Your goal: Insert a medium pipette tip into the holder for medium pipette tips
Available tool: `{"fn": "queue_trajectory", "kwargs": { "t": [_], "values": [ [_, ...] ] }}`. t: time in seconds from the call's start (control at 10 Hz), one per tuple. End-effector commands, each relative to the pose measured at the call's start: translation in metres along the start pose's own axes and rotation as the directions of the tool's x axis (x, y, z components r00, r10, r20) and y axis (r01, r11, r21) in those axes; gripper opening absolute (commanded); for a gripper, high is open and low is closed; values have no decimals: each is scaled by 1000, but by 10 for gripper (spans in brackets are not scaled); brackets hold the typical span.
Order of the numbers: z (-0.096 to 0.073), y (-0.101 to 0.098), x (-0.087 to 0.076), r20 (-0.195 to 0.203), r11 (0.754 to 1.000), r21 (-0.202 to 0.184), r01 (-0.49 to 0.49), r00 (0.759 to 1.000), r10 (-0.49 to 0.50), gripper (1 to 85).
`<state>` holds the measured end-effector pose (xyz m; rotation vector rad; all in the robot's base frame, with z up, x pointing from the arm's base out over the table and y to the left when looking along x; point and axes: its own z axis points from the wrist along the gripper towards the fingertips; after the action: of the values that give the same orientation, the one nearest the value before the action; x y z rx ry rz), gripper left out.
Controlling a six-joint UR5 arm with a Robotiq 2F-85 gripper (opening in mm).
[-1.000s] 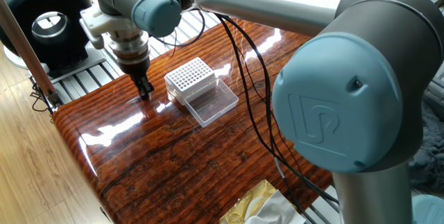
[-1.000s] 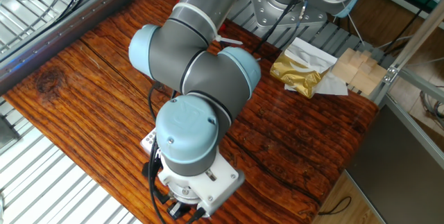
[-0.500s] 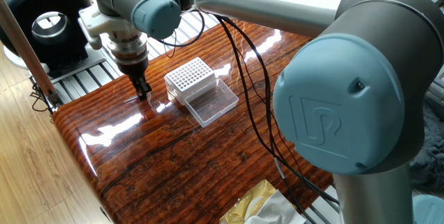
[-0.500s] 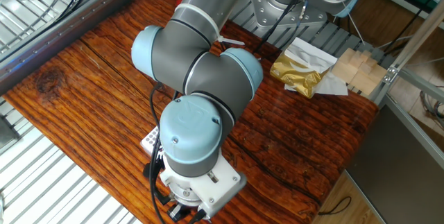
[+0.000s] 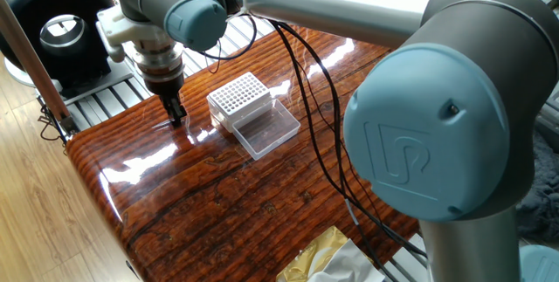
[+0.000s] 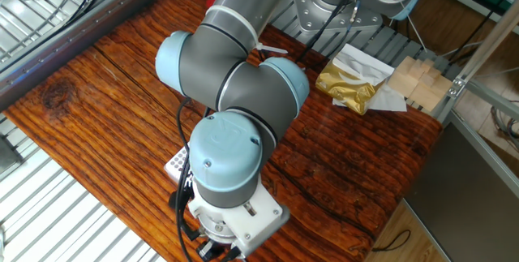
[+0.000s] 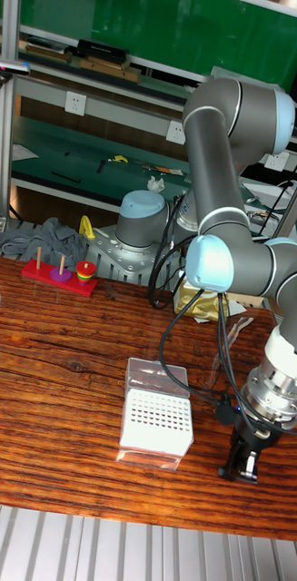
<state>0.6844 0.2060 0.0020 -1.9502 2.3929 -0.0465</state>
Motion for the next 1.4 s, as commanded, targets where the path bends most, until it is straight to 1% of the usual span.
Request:
{"fn": "queue_trajectory", "kwargs": {
  "t": [0.0, 0.3, 0.4, 0.6, 0.7, 0.8, 1.0, 1.1, 1.3],
  "values": [
    [-4, 1, -3, 13, 999, -5, -36, 999, 36, 10],
    [-5, -1, -3, 13, 999, -4, -50, 999, 50, 10],
    [-9, -2, -1, 11, 999, -5, -53, 999, 53, 10],
    [-19, -6, 7, -20, 997, 7, -72, 997, 73, 10],
    [-20, -7, 3, -8, 996, 13, -91, 996, 91, 10],
    [-20, -7, 2, -5, 995, 14, -101, 995, 101, 10],
    [-21, -7, 3, -6, 993, 13, -120, 993, 121, 10],
    [-23, -9, 7, -16, 992, 13, -124, 992, 125, 10],
    [-26, -16, 29, -87, 993, 31, -117, 989, 119, 10]
  ]
}}
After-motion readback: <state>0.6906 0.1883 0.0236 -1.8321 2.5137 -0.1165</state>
